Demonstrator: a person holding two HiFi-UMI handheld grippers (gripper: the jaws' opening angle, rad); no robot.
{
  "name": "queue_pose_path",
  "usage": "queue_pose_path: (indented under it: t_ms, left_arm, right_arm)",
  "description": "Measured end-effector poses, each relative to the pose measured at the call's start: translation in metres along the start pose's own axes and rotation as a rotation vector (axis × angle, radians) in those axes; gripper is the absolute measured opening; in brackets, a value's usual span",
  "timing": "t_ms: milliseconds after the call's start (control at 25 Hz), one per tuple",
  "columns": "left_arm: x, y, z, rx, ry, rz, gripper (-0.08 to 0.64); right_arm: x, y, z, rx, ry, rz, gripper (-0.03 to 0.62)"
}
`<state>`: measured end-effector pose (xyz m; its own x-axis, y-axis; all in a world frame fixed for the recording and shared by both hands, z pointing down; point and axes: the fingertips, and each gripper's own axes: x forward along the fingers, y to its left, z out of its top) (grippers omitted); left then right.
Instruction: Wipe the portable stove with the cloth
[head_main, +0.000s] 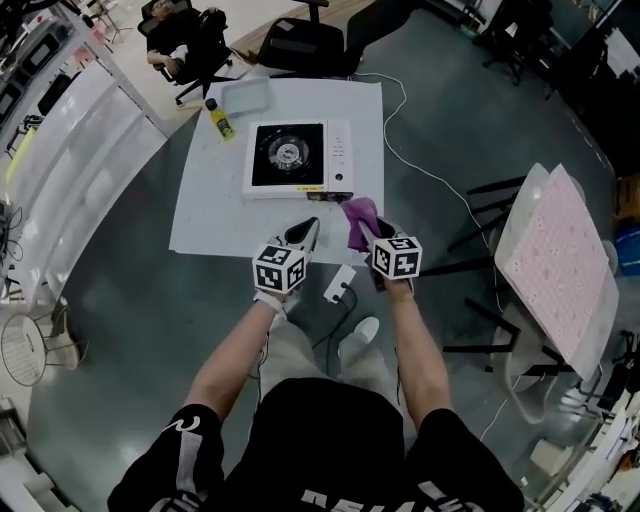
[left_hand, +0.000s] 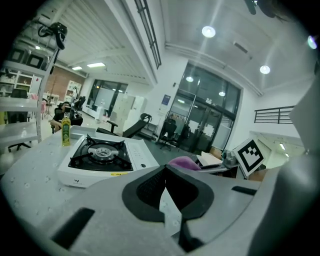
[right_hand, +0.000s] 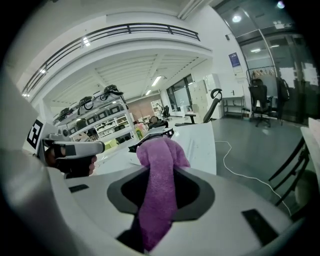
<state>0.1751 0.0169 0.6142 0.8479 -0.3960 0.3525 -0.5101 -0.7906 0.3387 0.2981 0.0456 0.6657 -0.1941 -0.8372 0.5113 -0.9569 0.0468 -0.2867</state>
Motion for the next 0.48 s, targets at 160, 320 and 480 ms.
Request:
queue_pose_path:
  t_ms: [160, 320, 480]
  left_arm:
    - [0.008, 0.011, -0.011, 0.001, 0.012, -0.039, 0.006]
    - [0.015, 0.027, -0.023, 0.005, 0.035, -0.068, 0.006]
    - [0.018, 0.04, -0.027, 0.019, 0.055, -0.104, 0.006]
  right_arm:
    - [0.021, -0.006, -0.023, 0.014, 0.043, -0.033, 0.11]
    - [0.042, -0.016, -0.045, 0.03, 0.088, -0.083, 0.111]
    - [0.059, -0.023, -0.06, 0.062, 0.12, -0.123, 0.112]
